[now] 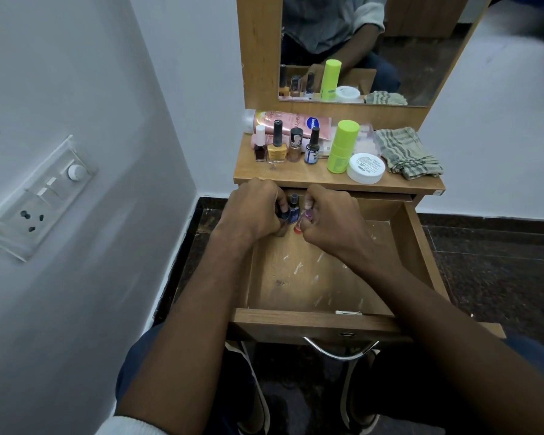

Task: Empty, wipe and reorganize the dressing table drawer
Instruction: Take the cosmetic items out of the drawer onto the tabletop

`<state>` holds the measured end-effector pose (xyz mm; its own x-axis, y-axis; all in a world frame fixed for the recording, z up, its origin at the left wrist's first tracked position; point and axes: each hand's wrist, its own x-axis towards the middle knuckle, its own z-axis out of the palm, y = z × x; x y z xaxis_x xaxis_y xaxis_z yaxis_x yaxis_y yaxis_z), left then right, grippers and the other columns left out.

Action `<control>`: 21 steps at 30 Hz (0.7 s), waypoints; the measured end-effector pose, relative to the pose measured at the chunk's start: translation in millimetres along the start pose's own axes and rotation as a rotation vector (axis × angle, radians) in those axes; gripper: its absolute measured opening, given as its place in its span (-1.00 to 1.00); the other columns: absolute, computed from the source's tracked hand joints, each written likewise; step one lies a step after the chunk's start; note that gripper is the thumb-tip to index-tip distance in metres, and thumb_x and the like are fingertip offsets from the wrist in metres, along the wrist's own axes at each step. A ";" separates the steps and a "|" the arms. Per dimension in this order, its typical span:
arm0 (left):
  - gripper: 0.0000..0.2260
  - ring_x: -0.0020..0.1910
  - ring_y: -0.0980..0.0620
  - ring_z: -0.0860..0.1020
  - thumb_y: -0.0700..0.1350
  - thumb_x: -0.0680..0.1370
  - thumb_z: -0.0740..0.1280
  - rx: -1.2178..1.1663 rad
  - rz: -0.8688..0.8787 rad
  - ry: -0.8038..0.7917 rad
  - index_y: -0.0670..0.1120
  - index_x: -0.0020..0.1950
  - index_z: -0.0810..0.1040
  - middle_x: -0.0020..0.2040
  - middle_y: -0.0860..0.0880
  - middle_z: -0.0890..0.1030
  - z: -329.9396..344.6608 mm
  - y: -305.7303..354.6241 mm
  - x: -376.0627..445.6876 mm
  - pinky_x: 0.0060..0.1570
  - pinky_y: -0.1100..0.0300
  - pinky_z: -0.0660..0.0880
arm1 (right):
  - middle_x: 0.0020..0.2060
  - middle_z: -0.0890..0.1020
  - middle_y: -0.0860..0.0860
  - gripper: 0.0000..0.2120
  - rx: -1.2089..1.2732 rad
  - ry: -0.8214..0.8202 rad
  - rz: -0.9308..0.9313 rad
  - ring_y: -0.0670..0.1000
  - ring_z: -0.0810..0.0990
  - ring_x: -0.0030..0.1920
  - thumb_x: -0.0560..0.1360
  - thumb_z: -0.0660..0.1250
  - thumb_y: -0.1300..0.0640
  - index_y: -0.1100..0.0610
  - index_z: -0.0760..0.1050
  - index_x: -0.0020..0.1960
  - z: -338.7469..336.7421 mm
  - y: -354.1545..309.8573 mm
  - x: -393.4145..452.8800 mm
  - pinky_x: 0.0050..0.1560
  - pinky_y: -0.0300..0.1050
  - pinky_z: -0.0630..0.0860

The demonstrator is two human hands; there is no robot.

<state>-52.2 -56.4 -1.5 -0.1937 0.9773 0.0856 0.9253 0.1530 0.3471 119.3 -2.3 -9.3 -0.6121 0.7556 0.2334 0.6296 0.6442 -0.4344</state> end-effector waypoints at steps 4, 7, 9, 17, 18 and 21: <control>-0.80 -0.15 0.14 0.65 -0.18 0.39 0.64 -0.121 0.040 0.013 0.03 -0.04 0.78 -0.14 0.15 0.70 -11.4 -0.1 -1.7 -0.04 0.11 0.67 | -0.33 0.61 -0.09 -0.79 0.023 0.040 -0.001 -0.03 0.60 -0.26 0.34 0.51 0.18 0.02 0.50 -0.14 -14.3 -1.6 -3.1 -0.23 -0.07 0.55; -0.81 -0.24 0.20 0.67 -0.19 0.37 0.65 -0.246 0.091 0.057 0.01 -0.07 0.78 -0.22 0.18 0.69 -33.5 2.6 -4.1 -0.09 0.21 0.67 | -0.36 0.63 -0.09 -0.84 0.049 0.122 -0.012 -0.04 0.62 -0.28 0.34 0.48 0.20 0.05 0.53 -0.16 -37.6 -7.3 -2.2 -0.16 0.00 0.62; -0.80 -0.26 0.18 0.69 -0.20 0.36 0.65 -0.336 0.114 0.091 -0.02 -0.05 0.79 -0.23 0.12 0.73 -48.5 4.5 -5.5 -0.12 0.27 0.66 | -0.37 0.62 -0.08 -0.86 0.055 0.195 -0.024 -0.05 0.61 -0.30 0.34 0.47 0.21 0.06 0.55 -0.17 -57.1 -13.7 2.8 -0.18 -0.05 0.61; -0.72 -0.20 0.13 0.70 -0.04 0.37 0.59 -0.398 0.207 0.389 -0.06 0.06 0.79 -0.12 0.08 0.75 -59.1 7.8 1.2 -0.08 0.17 0.69 | -0.32 0.61 -0.03 -0.89 -0.041 0.290 -0.111 0.02 0.59 -0.26 0.35 0.46 0.18 0.10 0.56 -0.16 -80.2 -34.3 44.6 -0.20 0.05 0.60; -0.71 -0.19 0.12 0.70 -0.01 0.37 0.56 -0.395 0.218 0.416 -0.06 0.06 0.78 -0.12 0.07 0.75 -55.8 9.6 2.9 -0.08 0.16 0.69 | -0.32 0.60 -0.04 -0.90 -0.045 0.290 -0.113 0.02 0.59 -0.27 0.34 0.45 0.17 0.10 0.55 -0.17 -76.9 -34.7 48.1 -0.20 0.07 0.60; -0.75 -0.23 0.08 0.69 -0.07 0.40 0.57 -0.382 0.219 0.474 -0.05 0.07 0.76 -0.16 0.04 0.73 -47.1 13.5 9.6 -0.12 0.16 0.67 | -0.31 0.61 -0.02 -0.91 -0.051 0.295 -0.099 0.06 0.59 -0.25 0.34 0.43 0.17 0.11 0.54 -0.18 -67.6 -34.3 55.2 -0.14 0.08 0.59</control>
<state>-56.9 -51.8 48.0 -0.2178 0.7961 0.5646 0.7955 -0.1904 0.5753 96.4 25.4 77.3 -0.5105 0.6862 0.5182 0.6021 0.7155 -0.3544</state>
